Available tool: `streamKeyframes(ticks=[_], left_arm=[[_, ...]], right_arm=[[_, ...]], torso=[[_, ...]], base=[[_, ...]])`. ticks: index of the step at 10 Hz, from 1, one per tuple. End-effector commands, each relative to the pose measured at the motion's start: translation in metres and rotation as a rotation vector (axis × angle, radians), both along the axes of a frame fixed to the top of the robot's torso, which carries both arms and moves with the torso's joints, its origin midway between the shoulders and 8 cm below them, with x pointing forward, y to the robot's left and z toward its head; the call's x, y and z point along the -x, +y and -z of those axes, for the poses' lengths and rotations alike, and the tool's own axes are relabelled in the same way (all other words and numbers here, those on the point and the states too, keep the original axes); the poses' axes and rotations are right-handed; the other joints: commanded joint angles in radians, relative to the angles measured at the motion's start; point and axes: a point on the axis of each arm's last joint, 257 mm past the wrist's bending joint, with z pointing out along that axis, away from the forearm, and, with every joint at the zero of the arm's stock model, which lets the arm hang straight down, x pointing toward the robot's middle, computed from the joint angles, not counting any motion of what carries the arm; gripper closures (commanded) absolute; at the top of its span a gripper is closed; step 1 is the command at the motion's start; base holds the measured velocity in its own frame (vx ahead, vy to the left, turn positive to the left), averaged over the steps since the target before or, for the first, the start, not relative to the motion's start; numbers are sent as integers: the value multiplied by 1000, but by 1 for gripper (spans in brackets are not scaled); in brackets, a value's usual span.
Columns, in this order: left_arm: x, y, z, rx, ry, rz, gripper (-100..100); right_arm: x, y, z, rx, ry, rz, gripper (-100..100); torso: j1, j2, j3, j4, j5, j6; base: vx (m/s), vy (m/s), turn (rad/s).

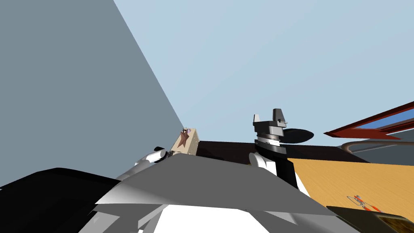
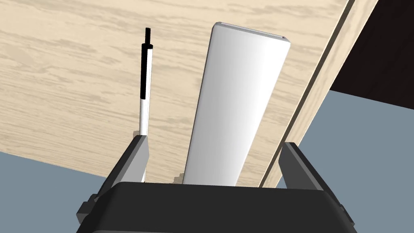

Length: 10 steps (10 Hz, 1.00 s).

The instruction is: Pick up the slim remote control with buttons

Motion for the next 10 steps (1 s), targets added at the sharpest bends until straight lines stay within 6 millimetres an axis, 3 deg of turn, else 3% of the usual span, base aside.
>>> streamKeyframes(ticks=[1,4,5,6,7,9,10], left_arm=[[7,0,3,7,21,-17,-100],[37,-1,14,29,90,-76,-100],[31,1,11,24,74,-62,-100],[32,0,11,25,78,-65,0],[34,-8,21,25,76,-69,-100],[36,-20,33,25,75,-71,-100],[35,-15,29,25,76,-69,-100]], right_arm=[[0,0,0,0,0,0,0],[0,0,0,0,0,0,0],[0,0,0,0,0,0,0],[0,0,0,0,0,0,0],[0,0,0,0,0,0,0],[0,0,0,0,0,0,0],[0,0,0,0,0,0,0]], torso=[[0,0,0,0,0,0],[-3,0,0,0,-1,0],[-2,0,0,0,0,0],[-4,1,0,0,-1,0],[-6,1,1,0,-1,0],[-3,1,1,0,0,0],[-5,2,1,0,-1,0]], base=[[17,71,-37],[21,56,-95],[9,38,-25],[2,7,3],[-2,36,-19],[2,52,-29],[0,0,0]])
